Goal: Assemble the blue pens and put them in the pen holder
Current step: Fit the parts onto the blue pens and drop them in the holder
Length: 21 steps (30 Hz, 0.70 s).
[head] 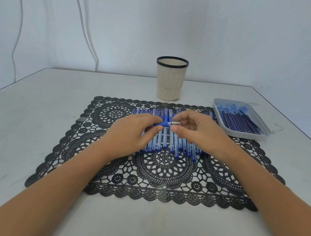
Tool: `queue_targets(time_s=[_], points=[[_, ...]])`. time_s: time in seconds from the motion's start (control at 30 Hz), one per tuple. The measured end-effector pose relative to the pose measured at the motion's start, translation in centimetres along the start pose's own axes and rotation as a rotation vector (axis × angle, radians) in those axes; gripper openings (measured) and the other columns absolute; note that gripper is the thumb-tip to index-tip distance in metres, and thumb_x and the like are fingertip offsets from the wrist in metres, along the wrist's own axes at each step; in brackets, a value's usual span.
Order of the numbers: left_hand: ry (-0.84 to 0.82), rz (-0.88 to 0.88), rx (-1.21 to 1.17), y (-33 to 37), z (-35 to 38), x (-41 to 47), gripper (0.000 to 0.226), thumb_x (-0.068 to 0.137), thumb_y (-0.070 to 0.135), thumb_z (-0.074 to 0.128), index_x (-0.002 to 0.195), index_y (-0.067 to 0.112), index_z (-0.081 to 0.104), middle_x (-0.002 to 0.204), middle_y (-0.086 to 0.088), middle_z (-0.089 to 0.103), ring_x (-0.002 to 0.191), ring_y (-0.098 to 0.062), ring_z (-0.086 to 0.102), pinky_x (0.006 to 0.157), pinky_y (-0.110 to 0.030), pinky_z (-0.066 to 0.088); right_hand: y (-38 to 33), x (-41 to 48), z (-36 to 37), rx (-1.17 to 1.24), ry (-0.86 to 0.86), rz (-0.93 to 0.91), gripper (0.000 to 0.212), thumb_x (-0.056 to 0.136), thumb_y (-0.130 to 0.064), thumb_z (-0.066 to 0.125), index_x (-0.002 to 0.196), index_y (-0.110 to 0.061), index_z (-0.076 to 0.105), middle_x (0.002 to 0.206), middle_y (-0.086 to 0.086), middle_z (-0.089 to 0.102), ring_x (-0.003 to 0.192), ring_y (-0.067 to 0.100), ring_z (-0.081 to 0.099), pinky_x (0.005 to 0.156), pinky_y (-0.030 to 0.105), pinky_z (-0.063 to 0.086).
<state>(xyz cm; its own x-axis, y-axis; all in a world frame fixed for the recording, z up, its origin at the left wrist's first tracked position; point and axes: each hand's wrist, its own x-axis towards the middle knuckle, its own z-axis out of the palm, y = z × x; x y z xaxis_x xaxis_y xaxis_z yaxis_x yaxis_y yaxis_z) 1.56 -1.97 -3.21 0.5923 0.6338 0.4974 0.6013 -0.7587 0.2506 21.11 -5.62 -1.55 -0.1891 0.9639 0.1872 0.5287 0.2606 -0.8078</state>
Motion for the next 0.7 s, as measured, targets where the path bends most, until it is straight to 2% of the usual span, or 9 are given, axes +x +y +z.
queue_targets(time_s=[0.1, 0.2, 0.27, 0.33, 0.4, 0.47, 0.57, 0.63, 0.7], points=[[0.004, 0.021, 0.011, 0.11, 0.07, -0.11, 0.048, 0.089, 0.049, 0.031, 0.109, 0.019, 0.062, 0.084, 0.02, 0.053, 0.069, 0.003, 0.048, 0.062, -0.023, 0.046, 0.06, 0.06, 0.24, -0.063, 0.043, 0.013, 0.026, 0.091, -0.039, 0.05, 0.078, -0.019, 0.061, 0.06, -0.009, 0.06, 0.048, -0.005, 0.051, 0.052, 0.008, 0.04], [-0.002, 0.014, 0.023, 0.18, 0.04, -0.14, 0.048, 0.089, 0.049, 0.031, 0.109, 0.02, 0.062, 0.087, 0.013, 0.062, 0.074, -0.005, 0.055, 0.064, -0.032, 0.052, -0.13, -0.05, 0.16, -0.01, -0.004, 0.01, 0.007, 0.088, -0.026, 0.06, 0.089, -0.02, 0.061, 0.073, -0.007, 0.064, 0.059, -0.003, 0.058, 0.058, 0.008, 0.044], [0.004, 0.008, 0.019, 0.19, 0.03, -0.14, 0.048, 0.089, 0.049, 0.031, 0.109, 0.02, 0.063, 0.088, 0.011, 0.063, 0.074, -0.005, 0.055, 0.064, -0.033, 0.052, -0.21, 0.0, 0.18, 0.043, -0.002, 0.024, 0.011, 0.085, -0.028, 0.064, 0.093, -0.023, 0.06, 0.081, -0.007, 0.065, 0.063, -0.002, 0.06, 0.058, 0.007, 0.045], [0.004, 0.007, 0.017, 0.21, 0.04, -0.12, 0.049, 0.089, 0.049, 0.031, 0.109, 0.019, 0.063, 0.086, 0.013, 0.06, 0.071, -0.003, 0.052, 0.063, -0.03, 0.051, -0.21, 0.1, 0.25, 0.0, 0.031, 0.038, 0.018, 0.087, -0.038, 0.057, 0.083, -0.021, 0.062, 0.067, -0.007, 0.064, 0.049, -0.003, 0.054, 0.051, 0.007, 0.041], [-0.007, 0.006, 0.027, 0.18, 0.09, -0.1, 0.049, 0.089, 0.05, 0.03, 0.109, 0.02, 0.063, 0.084, 0.015, 0.057, 0.07, -0.003, 0.051, 0.062, -0.03, 0.051, -0.19, 0.12, 0.19, -0.032, 0.033, 0.052, 0.023, 0.089, -0.036, 0.055, 0.079, -0.017, 0.064, 0.06, -0.005, 0.063, 0.046, -0.003, 0.052, 0.052, 0.008, 0.039], [-0.02, -0.005, 0.029, 0.12, 0.11, -0.06, 0.049, 0.088, 0.051, 0.029, 0.109, 0.02, 0.062, 0.086, 0.014, 0.06, 0.072, -0.004, 0.052, 0.063, -0.032, 0.051, -0.16, 0.04, 0.09, 0.008, -0.001, 0.047, 0.007, 0.087, -0.027, 0.061, 0.088, -0.02, 0.064, 0.071, -0.005, 0.067, 0.058, -0.001, 0.059, 0.06, 0.01, 0.045], [-0.012, -0.012, 0.023, 0.15, 0.05, -0.06, 0.05, 0.088, 0.051, 0.029, 0.109, 0.02, 0.062, 0.088, 0.011, 0.063, 0.074, -0.004, 0.055, 0.063, -0.033, 0.052, -0.03, 0.12, 0.17, 0.048, 0.0, 0.046, 0.015, 0.084, -0.029, 0.064, 0.098, -0.025, 0.058, 0.086, -0.005, 0.066, 0.066, -0.001, 0.063, 0.06, 0.008, 0.047], [-0.011, -0.009, 0.022, 0.23, 0.0, -0.1, 0.05, 0.088, 0.05, 0.029, 0.109, 0.02, 0.063, 0.087, 0.01, 0.063, 0.072, -0.004, 0.054, 0.062, -0.031, 0.052, -0.21, 0.13, 0.28, -0.002, 0.028, 0.042, 0.015, 0.088, -0.036, 0.056, 0.087, -0.021, 0.061, 0.07, -0.006, 0.065, 0.053, -0.002, 0.057, 0.053, 0.01, 0.042], [-0.023, -0.012, 0.02, 0.27, -0.03, -0.12, 0.05, 0.088, 0.05, 0.029, 0.109, 0.019, 0.063, 0.088, 0.011, 0.063, 0.072, -0.003, 0.053, 0.063, -0.03, 0.052, -0.27, 0.13, 0.34, 0.01, 0.04, 0.047, 0.021, 0.092, -0.031, 0.053, 0.076, -0.018, 0.061, 0.057, -0.008, 0.062, 0.045, -0.003, 0.052, 0.05, 0.009, 0.04]])
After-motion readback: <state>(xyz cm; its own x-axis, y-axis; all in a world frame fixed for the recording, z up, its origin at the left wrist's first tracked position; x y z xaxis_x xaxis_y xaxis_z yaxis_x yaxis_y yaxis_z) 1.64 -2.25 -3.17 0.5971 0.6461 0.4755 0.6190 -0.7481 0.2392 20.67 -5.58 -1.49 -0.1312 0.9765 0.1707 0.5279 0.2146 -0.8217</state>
